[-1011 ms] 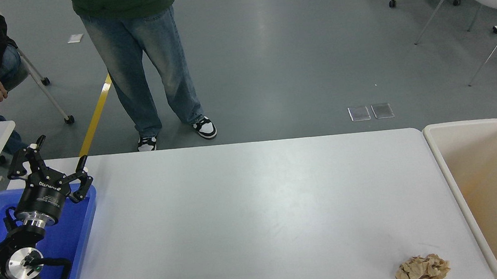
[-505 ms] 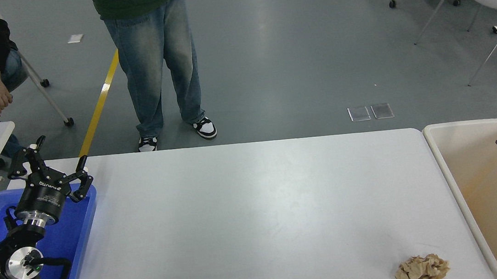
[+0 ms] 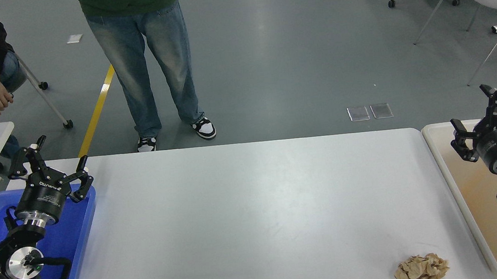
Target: Clean the table surface
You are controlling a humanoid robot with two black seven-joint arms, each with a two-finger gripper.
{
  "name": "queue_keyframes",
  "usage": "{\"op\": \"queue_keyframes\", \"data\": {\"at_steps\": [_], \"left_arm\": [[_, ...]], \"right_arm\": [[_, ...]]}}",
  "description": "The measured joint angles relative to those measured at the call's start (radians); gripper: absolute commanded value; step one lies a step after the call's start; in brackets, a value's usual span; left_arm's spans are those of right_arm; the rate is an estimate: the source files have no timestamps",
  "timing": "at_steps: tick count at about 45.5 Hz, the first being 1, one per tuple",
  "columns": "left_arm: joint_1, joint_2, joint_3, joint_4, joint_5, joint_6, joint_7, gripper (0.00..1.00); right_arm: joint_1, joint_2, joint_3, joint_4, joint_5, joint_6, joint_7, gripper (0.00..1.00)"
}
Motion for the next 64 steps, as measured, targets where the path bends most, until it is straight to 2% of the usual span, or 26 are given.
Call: {"op": "queue_keyframes", "data": {"at_steps": [12,20,32,64], "left_arm": [[0.0,0.0,0.0,0.0,0.0,-0.002,0.001,1.0],[0.0,0.0,-0.001,0.0,0.0,-0.003,0.001,1.0],[0.0,0.0,-0.001,0.0,0.0,-0.004,0.001,1.0],[0.0,0.0,-0.001,0.0,0.0,-0.004,0.001,1.0]], "right_arm": [[0.028,0.096,0.001,-0.108,0.004,0.091,0.039,0.99],[0.086,0.155,0.0,-0.235,0.004,0.111,0.08,0.99],[0.135,0.192,0.002,-0.32,0.006,0.12,0.112,0.99],[0.155,0.207,-0.028,-0.315,0.006,0.117,0.133,1.0]]}}
